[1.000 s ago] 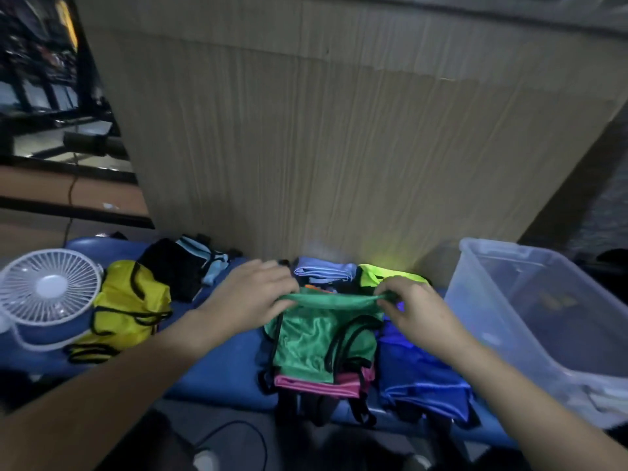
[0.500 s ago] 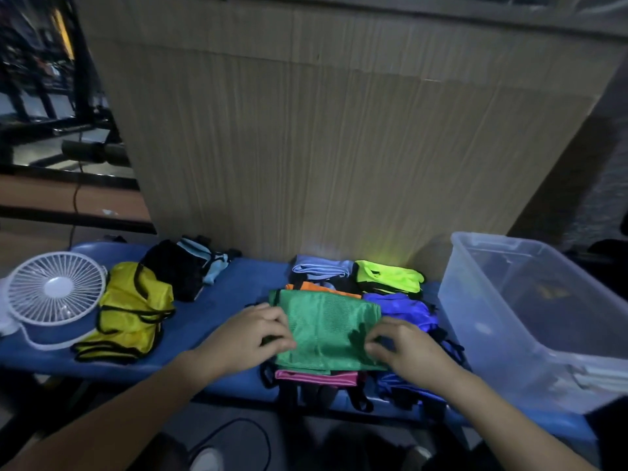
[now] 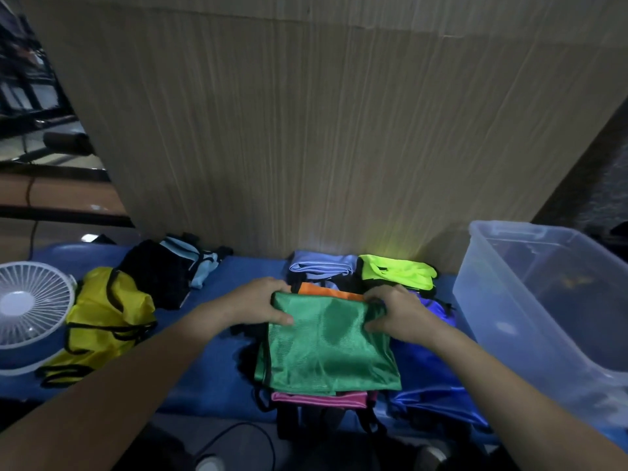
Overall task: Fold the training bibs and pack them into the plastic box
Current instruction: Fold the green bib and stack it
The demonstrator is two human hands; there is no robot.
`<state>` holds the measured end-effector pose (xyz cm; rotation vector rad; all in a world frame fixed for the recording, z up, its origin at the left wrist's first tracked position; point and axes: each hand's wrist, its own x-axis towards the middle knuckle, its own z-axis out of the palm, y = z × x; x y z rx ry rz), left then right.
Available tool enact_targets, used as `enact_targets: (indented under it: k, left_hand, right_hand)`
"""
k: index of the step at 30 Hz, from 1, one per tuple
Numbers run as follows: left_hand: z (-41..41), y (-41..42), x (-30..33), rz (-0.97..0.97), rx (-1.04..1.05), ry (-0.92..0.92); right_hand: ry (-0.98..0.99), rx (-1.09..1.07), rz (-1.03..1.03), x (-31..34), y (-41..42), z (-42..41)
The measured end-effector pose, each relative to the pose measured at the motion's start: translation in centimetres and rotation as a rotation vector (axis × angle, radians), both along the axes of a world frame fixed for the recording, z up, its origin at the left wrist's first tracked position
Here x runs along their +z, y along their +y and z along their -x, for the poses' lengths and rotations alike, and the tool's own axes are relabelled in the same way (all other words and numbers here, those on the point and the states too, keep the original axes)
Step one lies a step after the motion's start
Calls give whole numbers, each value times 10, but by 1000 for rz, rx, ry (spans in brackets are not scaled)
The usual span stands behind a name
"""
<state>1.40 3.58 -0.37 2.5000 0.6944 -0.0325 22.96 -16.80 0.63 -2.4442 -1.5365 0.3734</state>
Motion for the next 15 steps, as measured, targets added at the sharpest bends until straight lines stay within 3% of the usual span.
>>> enact_targets:
  k: [3, 9, 15]
  left_hand:
    - [1, 6, 0, 75, -16, -51]
    - [4, 5, 7, 68, -41, -66]
    - [-20, -27, 39, 203, -150, -149]
  right_hand:
    - [84, 20, 0, -3, 2, -6]
    - [366, 29, -253, 7, -2, 2]
    - [580, 77, -412, 35, 3, 28]
